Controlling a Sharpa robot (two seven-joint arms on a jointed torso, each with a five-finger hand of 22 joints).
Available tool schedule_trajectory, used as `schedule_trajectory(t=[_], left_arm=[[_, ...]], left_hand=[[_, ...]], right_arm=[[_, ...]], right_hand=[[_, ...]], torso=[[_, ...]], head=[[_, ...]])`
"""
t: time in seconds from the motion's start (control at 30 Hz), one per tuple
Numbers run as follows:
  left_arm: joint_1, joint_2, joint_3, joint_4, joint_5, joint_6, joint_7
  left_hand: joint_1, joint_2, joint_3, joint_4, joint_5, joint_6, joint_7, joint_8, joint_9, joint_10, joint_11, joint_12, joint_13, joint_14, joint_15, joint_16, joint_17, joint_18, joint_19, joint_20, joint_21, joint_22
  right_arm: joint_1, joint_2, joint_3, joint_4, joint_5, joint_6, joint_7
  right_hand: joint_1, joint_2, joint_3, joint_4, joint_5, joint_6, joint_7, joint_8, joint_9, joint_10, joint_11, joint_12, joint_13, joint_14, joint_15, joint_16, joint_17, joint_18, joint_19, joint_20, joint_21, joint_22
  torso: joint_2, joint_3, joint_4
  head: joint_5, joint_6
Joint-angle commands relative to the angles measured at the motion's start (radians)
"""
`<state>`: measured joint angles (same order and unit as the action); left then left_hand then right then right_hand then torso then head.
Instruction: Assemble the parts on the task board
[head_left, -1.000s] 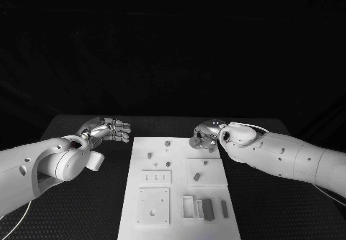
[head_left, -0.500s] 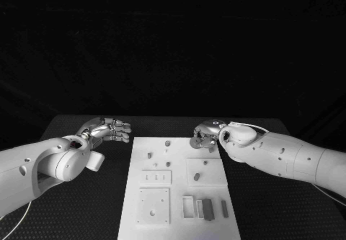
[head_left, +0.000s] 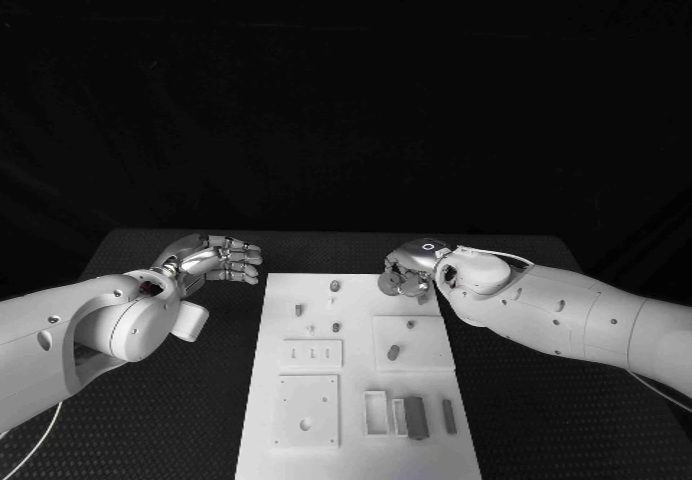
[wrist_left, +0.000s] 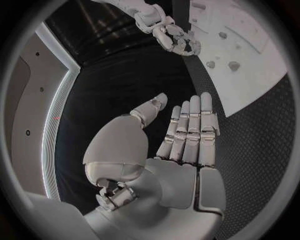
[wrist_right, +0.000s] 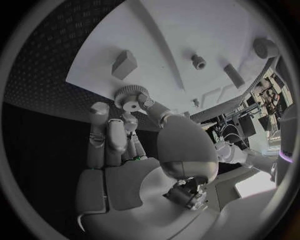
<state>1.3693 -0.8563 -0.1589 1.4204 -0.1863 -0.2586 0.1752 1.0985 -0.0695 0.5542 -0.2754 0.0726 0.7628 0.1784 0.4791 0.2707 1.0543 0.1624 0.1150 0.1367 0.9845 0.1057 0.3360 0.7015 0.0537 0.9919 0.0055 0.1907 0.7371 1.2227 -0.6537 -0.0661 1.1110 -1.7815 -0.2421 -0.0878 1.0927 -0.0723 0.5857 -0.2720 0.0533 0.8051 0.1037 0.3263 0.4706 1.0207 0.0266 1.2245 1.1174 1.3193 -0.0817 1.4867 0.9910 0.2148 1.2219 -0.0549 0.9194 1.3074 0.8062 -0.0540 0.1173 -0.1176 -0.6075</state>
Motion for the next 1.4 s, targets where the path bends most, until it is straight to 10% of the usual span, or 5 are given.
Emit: schedule_trajectory(t=[0.03, 0.4, 0.83, 1.4], left_arm=[[0.002, 0.0, 0.001, 0.003, 0.0, 0.012, 0.005], [0.002, -0.003, 0.001, 0.007, 0.0, 0.009, 0.006], [0.002, -0.006, 0.001, 0.01, 0.0, 0.005, 0.007], [0.002, -0.013, 0.001, 0.014, 0.0, 0.001, 0.007]], left_hand=[[-0.007, -0.004, -0.002, 0.001, -0.005, -0.003, 0.006, -0.004, 0.001, 0.005, 0.001, -0.004, 0.0, 0.007, -0.001, -0.006, 0.001, 0.013, 0.008, 0.0, -0.005, 0.002], [-0.006, -0.004, -0.002, 0.0, -0.005, -0.006, 0.005, -0.007, 0.001, 0.006, 0.001, -0.006, 0.0, 0.008, 0.0, -0.008, 0.003, 0.013, 0.009, 0.0, -0.006, 0.002], [-0.004, -0.005, -0.001, 0.0, -0.005, -0.012, 0.001, -0.012, 0.001, 0.005, 0.002, -0.009, 0.0, 0.009, 0.0, -0.01, 0.005, 0.013, 0.009, 0.0, -0.007, 0.003], [-0.005, -0.004, -0.001, 0.001, -0.005, -0.011, 0.001, -0.012, 0.002, 0.006, 0.002, -0.01, 0.001, 0.009, 0.0, -0.011, 0.006, 0.013, 0.01, 0.0, -0.008, 0.003]], right_arm=[[-0.019, 0.004, -0.016, -0.005, -0.092, 0.026, -0.001], [-0.028, 0.005, -0.021, -0.014, -0.06, 0.051, 0.015], [-0.027, -0.015, -0.019, 0.037, -0.103, -0.043, -0.03], [-0.007, -0.056, 0.038, 0.227, -0.219, -0.096, -0.127]], right_hand=[[-0.002, -0.022, -0.001, -0.006, 0.0, 0.103, 0.032, 0.005, 0.003, 0.01, -0.002, 0.002, -0.002, 0.002, 0.0, -0.001, 0.001, 0.047, 0.001, 0.0, 0.005, 0.019], [-0.019, -0.027, 0.006, 0.023, 0.0, 0.107, 0.031, 0.002, 0.002, 0.013, -0.003, -0.003, -0.009, 0.003, -0.001, -0.005, -0.001, 0.047, 0.004, 0.002, 0.001, 0.017], [-0.026, -0.016, 0.002, 0.02, 0.0, 0.124, 0.025, 0.009, 0.005, 0.015, -0.008, -0.003, -0.011, 0.004, -0.006, -0.005, 0.003, 0.047, 0.005, 0.0, 0.001, 0.018], [-0.028, -0.046, 0.002, 0.018, 0.0, 0.136, 0.02, 0.012, 0.008, 0.022, -0.014, -0.005, -0.016, 0.008, -0.012, -0.003, 0.012, 0.047, 0.011, -0.004, 0.002, 0.018]], torso=[[0.0, 0.0005, -0.0003], [0.001, 0.0007, -0.0004], [0.0, 0.0004, -0.0003], [-0.001, -0.0007, 0.0003]], head=[[-0.001, -0.001], [-0.003, 0.0], [0.0, 0.005], [0.006, 0.018]])
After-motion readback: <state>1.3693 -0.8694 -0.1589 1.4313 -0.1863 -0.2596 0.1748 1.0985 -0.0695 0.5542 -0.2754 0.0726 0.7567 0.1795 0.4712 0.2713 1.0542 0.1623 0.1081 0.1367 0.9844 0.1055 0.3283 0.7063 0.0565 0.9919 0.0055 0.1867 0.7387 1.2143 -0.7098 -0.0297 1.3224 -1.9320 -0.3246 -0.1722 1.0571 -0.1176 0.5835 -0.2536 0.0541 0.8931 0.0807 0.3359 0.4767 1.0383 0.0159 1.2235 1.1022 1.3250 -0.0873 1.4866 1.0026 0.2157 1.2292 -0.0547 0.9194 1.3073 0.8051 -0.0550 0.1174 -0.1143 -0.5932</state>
